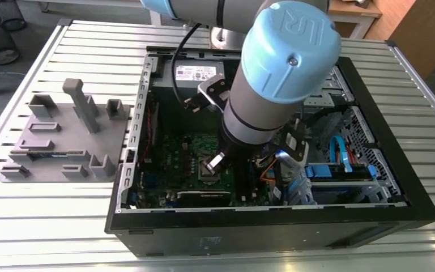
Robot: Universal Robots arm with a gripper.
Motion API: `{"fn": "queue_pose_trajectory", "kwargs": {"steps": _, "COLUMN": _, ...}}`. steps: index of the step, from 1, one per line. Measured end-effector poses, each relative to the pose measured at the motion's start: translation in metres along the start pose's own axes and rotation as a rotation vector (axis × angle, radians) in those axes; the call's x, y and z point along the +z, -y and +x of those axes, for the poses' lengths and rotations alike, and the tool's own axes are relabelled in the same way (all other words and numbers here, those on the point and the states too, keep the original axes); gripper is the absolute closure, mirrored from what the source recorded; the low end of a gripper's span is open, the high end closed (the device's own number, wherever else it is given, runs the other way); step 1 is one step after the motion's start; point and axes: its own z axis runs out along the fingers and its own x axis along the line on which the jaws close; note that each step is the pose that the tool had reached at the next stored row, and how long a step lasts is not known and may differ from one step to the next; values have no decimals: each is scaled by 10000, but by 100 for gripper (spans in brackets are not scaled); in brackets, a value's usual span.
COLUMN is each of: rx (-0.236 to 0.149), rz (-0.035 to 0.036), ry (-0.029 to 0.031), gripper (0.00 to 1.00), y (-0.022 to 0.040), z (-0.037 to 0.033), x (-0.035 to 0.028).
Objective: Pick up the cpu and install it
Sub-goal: 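Install the first cpu locking lever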
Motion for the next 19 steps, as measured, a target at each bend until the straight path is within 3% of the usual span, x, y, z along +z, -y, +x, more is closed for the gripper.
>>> {"fn": "queue_pose_trajectory", "kwargs": {"steps": 8, "rx": 0, "rz": 2, "ry": -1, "gripper": 89, "y": -51, "z": -34, "x": -112}}
{"fn": "queue_pose_trajectory", "kwargs": {"steps": 19, "rx": -1, "rz": 1, "ry": 1, "gripper": 89, "y": -186, "z": -144, "x": -83}}
